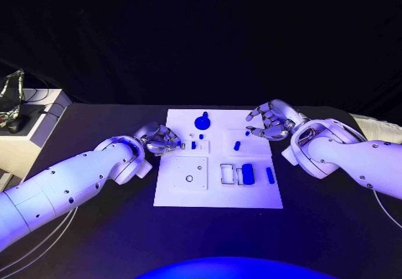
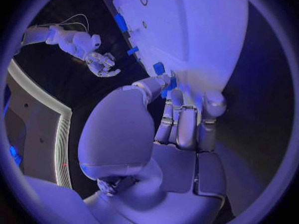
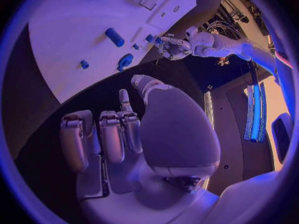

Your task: Assemble the parts on the task board

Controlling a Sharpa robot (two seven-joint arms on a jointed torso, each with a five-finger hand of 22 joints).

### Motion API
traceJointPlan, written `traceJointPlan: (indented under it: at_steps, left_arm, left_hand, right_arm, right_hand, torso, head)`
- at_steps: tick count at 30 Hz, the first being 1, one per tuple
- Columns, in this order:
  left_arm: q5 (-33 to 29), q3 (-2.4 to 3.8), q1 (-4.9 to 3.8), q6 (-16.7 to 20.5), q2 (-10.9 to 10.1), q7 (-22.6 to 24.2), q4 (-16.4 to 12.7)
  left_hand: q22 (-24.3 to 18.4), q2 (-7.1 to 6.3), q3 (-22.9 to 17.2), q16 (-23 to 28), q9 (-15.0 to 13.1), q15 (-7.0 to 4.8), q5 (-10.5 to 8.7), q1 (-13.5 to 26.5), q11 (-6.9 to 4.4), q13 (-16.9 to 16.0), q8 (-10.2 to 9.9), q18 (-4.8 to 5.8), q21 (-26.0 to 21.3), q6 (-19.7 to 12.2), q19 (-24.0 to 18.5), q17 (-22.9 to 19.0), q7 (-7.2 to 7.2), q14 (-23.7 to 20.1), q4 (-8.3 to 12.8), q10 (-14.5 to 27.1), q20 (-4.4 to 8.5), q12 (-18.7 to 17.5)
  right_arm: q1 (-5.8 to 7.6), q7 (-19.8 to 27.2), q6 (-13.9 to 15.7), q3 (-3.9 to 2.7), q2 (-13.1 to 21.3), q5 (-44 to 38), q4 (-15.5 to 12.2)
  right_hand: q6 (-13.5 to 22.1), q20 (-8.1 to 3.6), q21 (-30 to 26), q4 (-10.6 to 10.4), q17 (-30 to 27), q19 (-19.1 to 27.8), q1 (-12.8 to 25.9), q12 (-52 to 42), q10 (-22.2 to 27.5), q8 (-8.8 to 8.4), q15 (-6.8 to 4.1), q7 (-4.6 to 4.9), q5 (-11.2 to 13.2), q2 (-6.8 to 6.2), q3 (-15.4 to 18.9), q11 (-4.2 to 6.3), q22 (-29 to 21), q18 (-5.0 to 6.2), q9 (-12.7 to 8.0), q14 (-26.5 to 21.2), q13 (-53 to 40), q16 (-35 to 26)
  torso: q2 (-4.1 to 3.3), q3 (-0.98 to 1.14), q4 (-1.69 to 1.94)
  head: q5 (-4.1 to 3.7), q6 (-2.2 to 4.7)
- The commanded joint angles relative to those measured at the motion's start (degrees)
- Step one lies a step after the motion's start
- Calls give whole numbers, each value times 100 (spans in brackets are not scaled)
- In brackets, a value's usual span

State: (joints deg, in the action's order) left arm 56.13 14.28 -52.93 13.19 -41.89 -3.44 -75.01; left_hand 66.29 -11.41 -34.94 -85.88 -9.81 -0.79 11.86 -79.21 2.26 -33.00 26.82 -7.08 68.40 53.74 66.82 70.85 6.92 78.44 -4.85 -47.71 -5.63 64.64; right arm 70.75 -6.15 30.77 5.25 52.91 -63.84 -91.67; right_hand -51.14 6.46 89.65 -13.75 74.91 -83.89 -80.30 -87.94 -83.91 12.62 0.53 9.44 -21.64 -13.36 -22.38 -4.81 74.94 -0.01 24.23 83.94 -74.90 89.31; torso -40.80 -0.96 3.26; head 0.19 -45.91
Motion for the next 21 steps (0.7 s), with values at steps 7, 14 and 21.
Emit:
traceJointPlan:
  at_steps: [7,14,21]
  left_arm:
    - [141,4,0,-169,45,-102,66]
    - [151,4,0,-199,51,-102,96]
    - [168,4,0,-225,49,-115,107]
  left_hand:
    - [26,74,19,-44,-177,-1,13,-17,-8,-75,1,-11,51,6,29,55,-33,67,-19,76,22,185]
    - [28,72,19,-49,-176,-2,8,-21,-9,-86,-9,-11,52,-4,28,64,-34,72,-14,92,23,211]
    - [23,72,7,-51,-174,-3,8,-40,-11,-96,-24,-14,47,-18,20,56,-35,65,1,124,24,235]
  right_arm:
    - [-3,20,-28,-1,9,-61,-18]
    - [-3,19,-27,-1,13,-62,-23]
    - [-3,18,-29,-1,15,-63,-24]
  right_hand:
    - [6,-50,35,0,1247,-611,67,-11,-411,48,-41,-20,-9,-9,-45,42,1506,1,9,541,-1315,-19]
    - [6,-50,35,0,1247,-611,67,-11,-411,48,-41,-20,-9,-9,-45,42,1506,1,9,541,-1315,-19]
    - [6,-50,35,0,1247,-611,67,-11,-411,48,-41,-20,-9,-9,-45,42,1506,1,9,541,-1315,-19]
  torso:
    - [-4,-1,-1]
    - [-1,4,0]
    - [3,2,1]
  head:
    - [-6,-14]
    - [-7,-19]
    - [-6,-19]
